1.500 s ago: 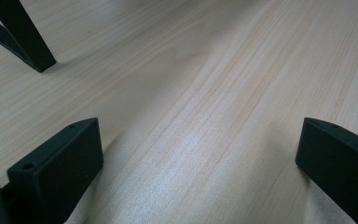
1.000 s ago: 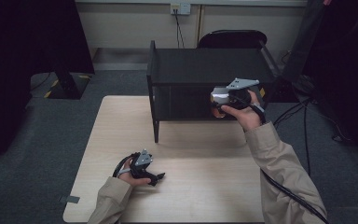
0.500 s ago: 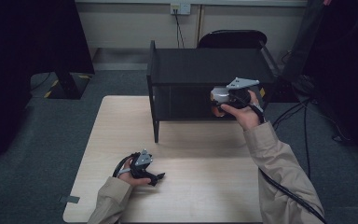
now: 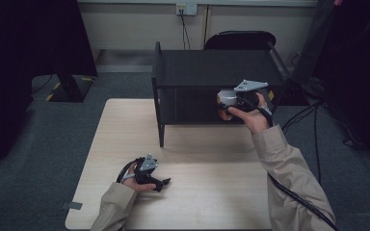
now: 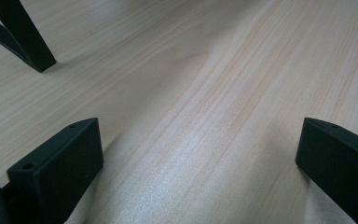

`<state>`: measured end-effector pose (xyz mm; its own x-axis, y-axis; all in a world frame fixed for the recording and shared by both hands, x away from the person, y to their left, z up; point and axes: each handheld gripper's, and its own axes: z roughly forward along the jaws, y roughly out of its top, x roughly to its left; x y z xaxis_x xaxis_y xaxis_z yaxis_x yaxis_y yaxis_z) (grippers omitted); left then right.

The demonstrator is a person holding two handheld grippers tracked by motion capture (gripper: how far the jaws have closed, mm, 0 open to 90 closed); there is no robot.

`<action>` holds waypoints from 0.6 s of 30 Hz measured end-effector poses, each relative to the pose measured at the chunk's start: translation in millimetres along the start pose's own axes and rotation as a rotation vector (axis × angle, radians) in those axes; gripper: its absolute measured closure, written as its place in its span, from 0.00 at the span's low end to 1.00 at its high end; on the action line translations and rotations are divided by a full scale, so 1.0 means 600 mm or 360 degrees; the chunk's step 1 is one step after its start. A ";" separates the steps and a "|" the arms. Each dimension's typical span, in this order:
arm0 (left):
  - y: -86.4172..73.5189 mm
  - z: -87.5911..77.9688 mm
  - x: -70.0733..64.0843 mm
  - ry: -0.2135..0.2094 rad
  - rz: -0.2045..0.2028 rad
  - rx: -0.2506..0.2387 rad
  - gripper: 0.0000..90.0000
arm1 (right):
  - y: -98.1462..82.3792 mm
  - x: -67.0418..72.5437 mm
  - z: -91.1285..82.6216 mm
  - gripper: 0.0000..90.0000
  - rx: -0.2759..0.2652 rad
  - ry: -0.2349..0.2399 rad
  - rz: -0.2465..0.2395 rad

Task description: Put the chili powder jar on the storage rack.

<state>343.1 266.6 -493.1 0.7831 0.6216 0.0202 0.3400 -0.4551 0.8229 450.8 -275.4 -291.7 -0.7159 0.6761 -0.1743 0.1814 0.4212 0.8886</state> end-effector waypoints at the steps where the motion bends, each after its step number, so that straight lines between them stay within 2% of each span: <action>1: 0.001 0.000 0.000 0.0000 0.0000 0.0003 0.00 | 0.000 0.000 0.000 0.34 0.0001 0.0000 0.0005; 12: 0.000 0.000 0.000 0.0001 -0.0001 -0.0001 0.00 | -0.003 0.002 0.001 0.32 -0.0011 -0.0017 -0.0024; 18: 0.001 0.000 0.000 0.0001 0.0000 0.0003 0.00 | -0.003 0.008 0.002 0.27 -0.0007 -0.0058 -0.0055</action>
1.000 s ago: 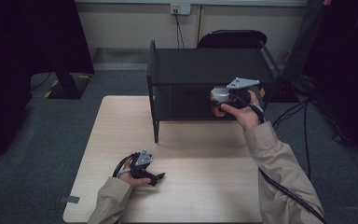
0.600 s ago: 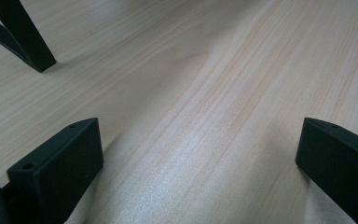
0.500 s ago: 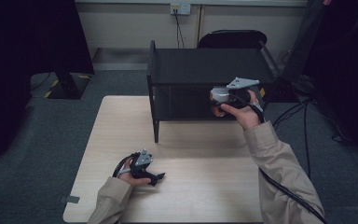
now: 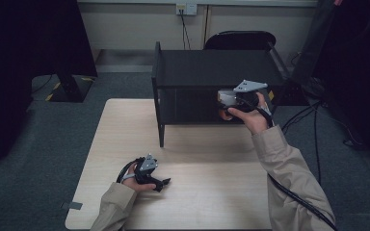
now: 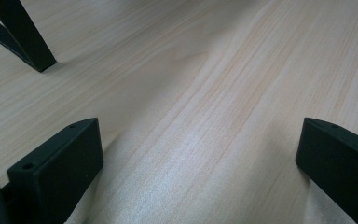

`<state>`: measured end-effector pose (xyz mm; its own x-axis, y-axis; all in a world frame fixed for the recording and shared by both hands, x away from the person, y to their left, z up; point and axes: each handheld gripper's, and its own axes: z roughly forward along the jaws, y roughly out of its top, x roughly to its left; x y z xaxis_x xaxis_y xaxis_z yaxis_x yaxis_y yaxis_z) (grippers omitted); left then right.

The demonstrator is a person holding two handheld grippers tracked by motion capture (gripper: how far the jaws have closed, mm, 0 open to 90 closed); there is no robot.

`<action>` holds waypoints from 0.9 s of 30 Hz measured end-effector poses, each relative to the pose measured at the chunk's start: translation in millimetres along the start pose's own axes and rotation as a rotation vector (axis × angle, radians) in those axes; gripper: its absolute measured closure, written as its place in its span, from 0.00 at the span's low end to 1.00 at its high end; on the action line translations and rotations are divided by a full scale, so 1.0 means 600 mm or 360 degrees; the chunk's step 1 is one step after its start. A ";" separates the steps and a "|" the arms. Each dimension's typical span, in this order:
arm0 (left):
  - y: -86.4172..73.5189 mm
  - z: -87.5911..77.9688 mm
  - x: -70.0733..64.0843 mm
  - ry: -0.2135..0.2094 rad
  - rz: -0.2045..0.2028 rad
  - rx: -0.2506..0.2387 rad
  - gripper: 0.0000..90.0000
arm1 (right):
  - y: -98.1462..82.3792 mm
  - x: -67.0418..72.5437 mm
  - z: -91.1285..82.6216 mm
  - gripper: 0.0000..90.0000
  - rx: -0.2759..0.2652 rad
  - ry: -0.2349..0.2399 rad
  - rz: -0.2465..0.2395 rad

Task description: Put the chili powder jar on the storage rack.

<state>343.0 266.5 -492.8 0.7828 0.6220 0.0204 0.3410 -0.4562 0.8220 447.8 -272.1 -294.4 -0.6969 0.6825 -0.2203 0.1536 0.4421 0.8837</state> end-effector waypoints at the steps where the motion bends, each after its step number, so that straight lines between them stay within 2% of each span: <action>1: 0.000 0.000 0.000 0.0000 0.0000 -0.0001 0.00 | 0.000 0.001 0.000 0.26 0.0001 -0.0003 -0.0001; 12: -0.001 0.000 0.000 0.0000 -0.0001 -0.0005 0.00 | 0.000 0.006 -0.001 0.13 0.0003 -0.0039 0.0009; 18: 0.000 0.000 0.000 0.0000 0.0000 -0.0001 0.00 | -0.003 0.002 -0.001 0.07 -0.0015 -0.0012 0.0023; 23: -0.001 0.000 0.000 0.0000 -0.0001 -0.0005 0.00 | 0.000 0.005 -0.007 0.05 -0.0015 -0.0016 -0.0008; 27: 0.000 0.000 0.000 0.0001 0.0000 -0.0001 0.00 | -0.001 0.006 -0.014 0.04 -0.0021 -0.0017 -0.0001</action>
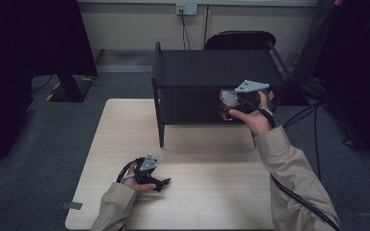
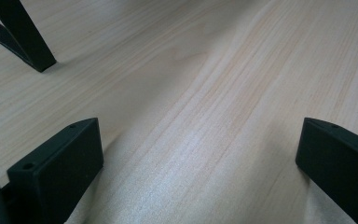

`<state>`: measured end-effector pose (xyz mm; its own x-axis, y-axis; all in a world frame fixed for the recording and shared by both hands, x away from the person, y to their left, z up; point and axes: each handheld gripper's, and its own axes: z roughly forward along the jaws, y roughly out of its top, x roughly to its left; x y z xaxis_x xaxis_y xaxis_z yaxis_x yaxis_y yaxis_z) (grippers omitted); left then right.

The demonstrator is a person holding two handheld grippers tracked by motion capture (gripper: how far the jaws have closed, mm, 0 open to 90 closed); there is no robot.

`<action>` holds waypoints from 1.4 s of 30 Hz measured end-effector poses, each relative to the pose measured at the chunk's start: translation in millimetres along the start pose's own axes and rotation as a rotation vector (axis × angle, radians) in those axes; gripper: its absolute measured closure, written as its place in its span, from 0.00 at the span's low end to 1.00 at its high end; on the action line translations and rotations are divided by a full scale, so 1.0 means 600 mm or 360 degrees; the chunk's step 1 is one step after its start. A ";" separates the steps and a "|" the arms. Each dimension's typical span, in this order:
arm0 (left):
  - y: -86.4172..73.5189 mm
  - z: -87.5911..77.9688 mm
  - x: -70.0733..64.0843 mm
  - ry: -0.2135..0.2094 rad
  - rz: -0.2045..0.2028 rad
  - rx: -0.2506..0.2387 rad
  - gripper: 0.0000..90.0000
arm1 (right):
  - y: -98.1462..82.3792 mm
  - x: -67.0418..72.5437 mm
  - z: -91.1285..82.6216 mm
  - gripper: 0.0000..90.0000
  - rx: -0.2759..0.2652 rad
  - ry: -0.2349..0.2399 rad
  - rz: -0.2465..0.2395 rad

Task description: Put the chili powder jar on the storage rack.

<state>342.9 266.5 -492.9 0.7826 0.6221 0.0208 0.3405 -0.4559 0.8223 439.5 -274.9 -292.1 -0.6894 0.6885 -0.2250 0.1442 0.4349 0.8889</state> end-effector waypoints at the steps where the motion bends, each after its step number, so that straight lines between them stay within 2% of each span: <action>1: 0.000 0.000 0.000 0.0000 -0.0001 -0.0003 0.00 | 0.000 -0.001 -0.003 0.03 0.0002 0.0008 -0.0002; 14: -0.001 0.000 0.000 0.0000 0.0000 -0.0004 0.00 | -0.017 -0.006 -0.033 0.00 0.0017 0.0065 0.0011; 25: -0.001 0.000 0.000 0.0001 -0.0001 -0.0006 0.00 | -0.031 -0.008 -0.062 0.00 0.0013 0.0108 -0.0013; 33: -0.001 0.000 0.000 0.0001 0.0000 -0.0006 0.00 | -0.053 -0.002 -0.078 0.00 -0.0011 0.0122 -0.0032; 42: -0.002 0.001 -0.001 0.0004 -0.0002 -0.0010 0.00 | -0.085 -0.003 -0.095 0.00 0.0008 0.0139 0.0006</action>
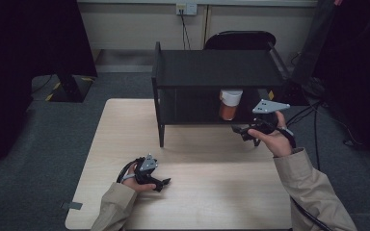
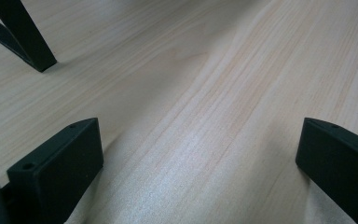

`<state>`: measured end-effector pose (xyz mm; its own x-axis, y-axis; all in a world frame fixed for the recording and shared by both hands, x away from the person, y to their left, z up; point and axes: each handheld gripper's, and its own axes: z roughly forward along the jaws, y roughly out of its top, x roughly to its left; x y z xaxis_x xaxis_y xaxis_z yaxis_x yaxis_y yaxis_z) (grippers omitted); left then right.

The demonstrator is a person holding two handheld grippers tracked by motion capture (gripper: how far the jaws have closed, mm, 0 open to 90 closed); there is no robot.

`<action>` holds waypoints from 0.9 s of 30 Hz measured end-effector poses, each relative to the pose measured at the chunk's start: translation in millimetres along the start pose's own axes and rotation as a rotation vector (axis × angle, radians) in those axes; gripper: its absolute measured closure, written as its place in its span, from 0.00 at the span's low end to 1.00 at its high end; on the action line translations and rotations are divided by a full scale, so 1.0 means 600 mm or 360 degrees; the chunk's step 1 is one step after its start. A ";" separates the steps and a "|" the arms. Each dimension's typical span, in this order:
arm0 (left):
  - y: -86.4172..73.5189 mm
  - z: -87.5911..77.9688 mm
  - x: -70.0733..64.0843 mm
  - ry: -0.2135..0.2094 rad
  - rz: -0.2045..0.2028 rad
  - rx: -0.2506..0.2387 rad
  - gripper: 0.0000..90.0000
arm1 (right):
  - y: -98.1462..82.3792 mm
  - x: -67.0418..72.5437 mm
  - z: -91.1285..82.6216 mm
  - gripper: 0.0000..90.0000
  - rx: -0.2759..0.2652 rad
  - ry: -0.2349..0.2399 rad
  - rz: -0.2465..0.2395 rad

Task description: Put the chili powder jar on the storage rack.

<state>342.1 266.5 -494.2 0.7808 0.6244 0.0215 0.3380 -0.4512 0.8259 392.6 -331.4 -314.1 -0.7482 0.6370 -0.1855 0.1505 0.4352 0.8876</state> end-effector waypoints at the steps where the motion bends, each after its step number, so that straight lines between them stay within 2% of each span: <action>1: 0.000 0.000 0.000 0.0000 -0.0001 0.0001 0.00 | -0.003 0.000 -0.003 0.00 0.0007 0.0007 -0.0002; 13: 0.001 0.000 0.000 0.0001 -0.0001 0.0003 0.00 | -0.049 0.007 -0.028 0.00 0.0057 0.0080 0.0028; 27: 0.000 0.000 -0.001 0.0002 -0.0001 0.0001 0.00 | -0.130 0.017 -0.026 0.00 0.0125 0.0124 0.0089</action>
<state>341.9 266.2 -494.1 0.7799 0.6255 0.0216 0.3389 -0.4511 0.8256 363.4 -368.8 -378.3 -0.7849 0.6114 -0.1007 0.2411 0.4510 0.8594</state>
